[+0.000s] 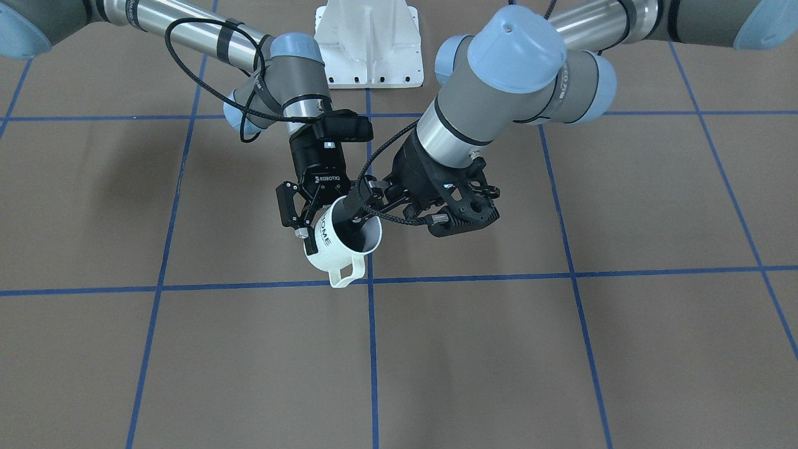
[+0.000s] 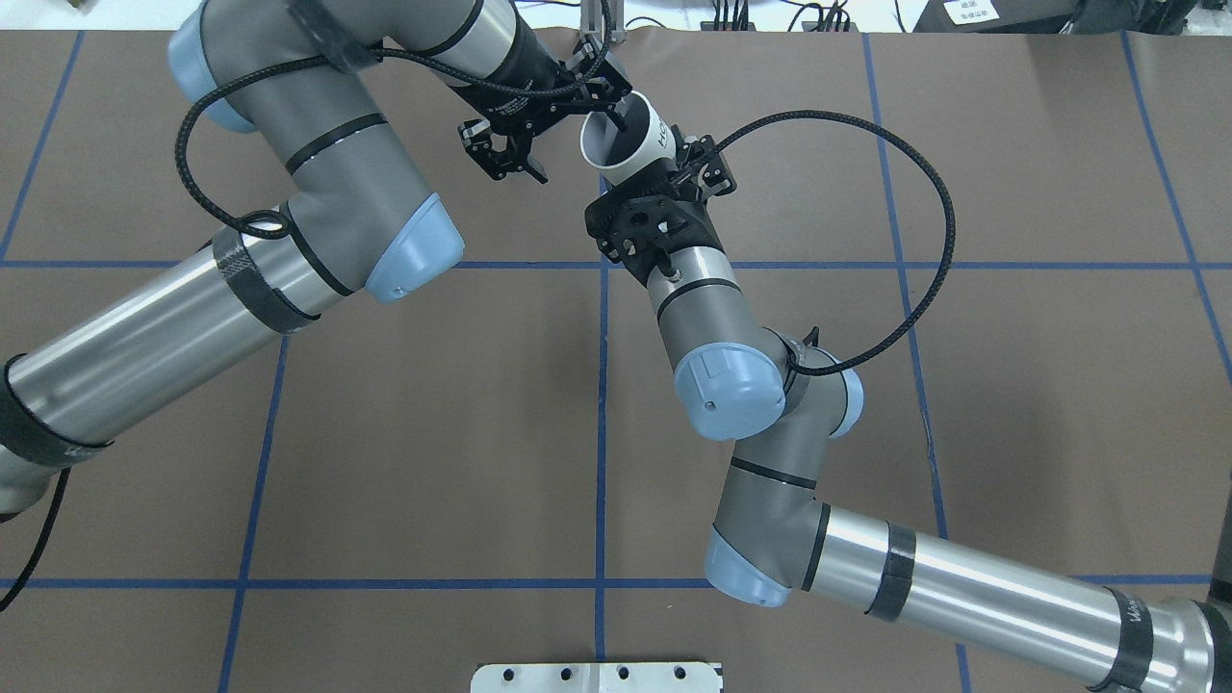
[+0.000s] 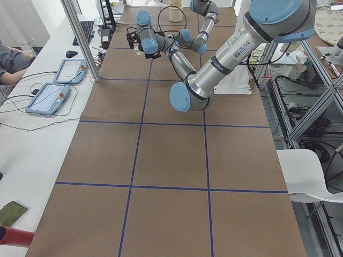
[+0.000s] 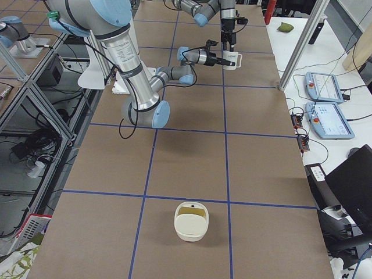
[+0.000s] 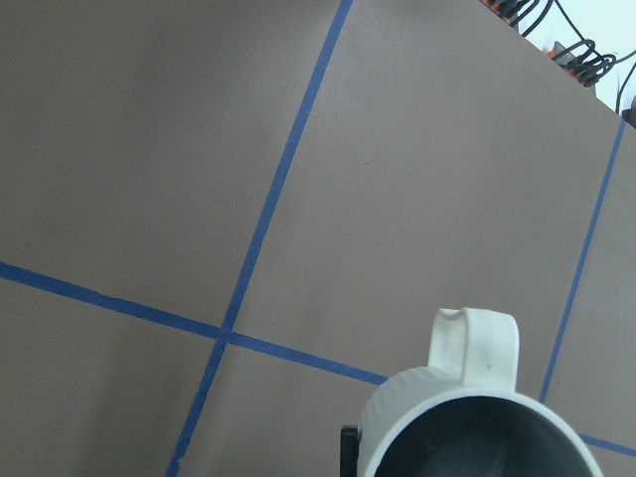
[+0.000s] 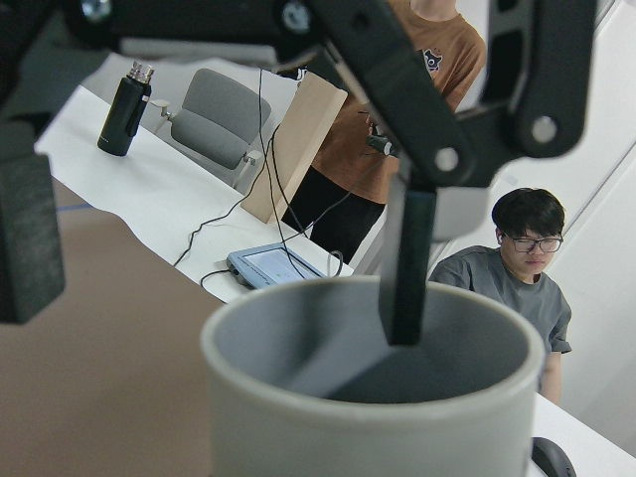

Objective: Left arm hands cup to right arm to dump lemon

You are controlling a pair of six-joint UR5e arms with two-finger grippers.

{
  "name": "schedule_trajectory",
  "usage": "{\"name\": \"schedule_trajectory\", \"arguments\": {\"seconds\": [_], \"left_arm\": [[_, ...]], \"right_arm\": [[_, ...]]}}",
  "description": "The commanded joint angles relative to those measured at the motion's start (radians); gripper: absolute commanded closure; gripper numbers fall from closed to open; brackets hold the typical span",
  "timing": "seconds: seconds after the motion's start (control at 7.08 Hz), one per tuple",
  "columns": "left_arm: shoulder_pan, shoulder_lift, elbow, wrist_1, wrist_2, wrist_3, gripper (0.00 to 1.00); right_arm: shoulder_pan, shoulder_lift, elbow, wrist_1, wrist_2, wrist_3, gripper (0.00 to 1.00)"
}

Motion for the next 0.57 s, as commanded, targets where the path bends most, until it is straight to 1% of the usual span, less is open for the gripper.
{"name": "schedule_trajectory", "arguments": {"seconds": [0.0, 0.14, 0.28, 0.42], "left_arm": [[0.005, 0.001, -0.001, -0.011, -0.001, 0.005, 0.31], [0.01, 0.001, -0.001, -0.028, 0.0, 0.005, 0.43], [0.01, 0.001, -0.001, -0.034, 0.0, 0.005, 0.48], [0.01, 0.003, -0.001, -0.035, 0.0, 0.005, 0.48]], "right_arm": [[0.0, 0.001, 0.0, 0.001, 0.0, 0.002, 0.92], [0.0, -0.001, 0.0, 0.001, 0.001, 0.002, 0.91], [-0.005, -0.004, 0.0, 0.003, 0.001, 0.0, 0.91], [-0.008, -0.009, 0.002, 0.006, 0.0, 0.0, 0.9]]}}
